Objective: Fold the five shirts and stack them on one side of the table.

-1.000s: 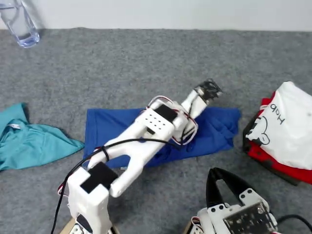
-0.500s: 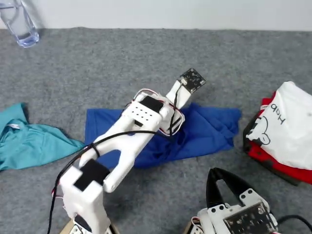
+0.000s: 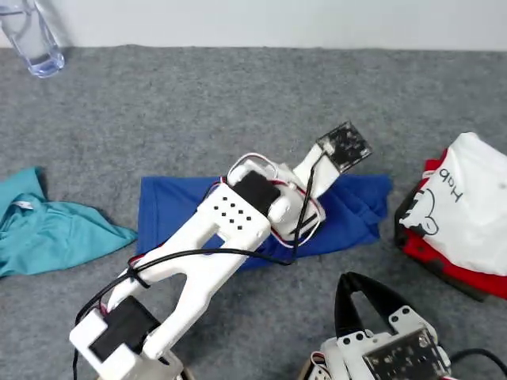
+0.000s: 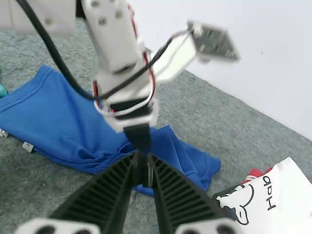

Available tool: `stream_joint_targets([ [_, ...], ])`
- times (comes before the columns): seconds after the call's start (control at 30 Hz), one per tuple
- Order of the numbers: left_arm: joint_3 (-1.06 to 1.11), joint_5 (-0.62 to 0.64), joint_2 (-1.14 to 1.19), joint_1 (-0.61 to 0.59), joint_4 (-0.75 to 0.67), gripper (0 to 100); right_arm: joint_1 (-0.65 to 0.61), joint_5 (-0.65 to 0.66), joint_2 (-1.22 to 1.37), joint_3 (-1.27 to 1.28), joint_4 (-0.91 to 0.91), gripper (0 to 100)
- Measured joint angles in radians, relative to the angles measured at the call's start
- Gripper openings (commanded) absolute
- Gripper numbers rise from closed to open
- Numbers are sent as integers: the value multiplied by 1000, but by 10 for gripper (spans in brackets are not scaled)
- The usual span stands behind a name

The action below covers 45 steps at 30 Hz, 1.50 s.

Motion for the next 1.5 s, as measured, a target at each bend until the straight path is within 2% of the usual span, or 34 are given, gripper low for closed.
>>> stream_joint_targets([
  [0.27,51,-6,190,-172,-124,224,0,0,0,0,0,9],
  [0.5,52,-41,233,-273,-135,224,0,0,0,0,0,9],
  [0.63,40,-41,221,-301,-74,186,0,0,0,0,0,9],
  [0.77,38,-5,107,-348,15,166,0,0,0,0,0,9],
  [0.97,58,51,-78,-491,161,191,0,0,0,0,0,9],
  [1.13,161,12,-186,-660,170,300,0,0,0,0,0,9],
  [1.33,238,-55,-181,-790,141,310,0,0,0,0,0,9],
  [1.5,232,-69,-40,-853,72,311,0,0,0,0,0,9],
])
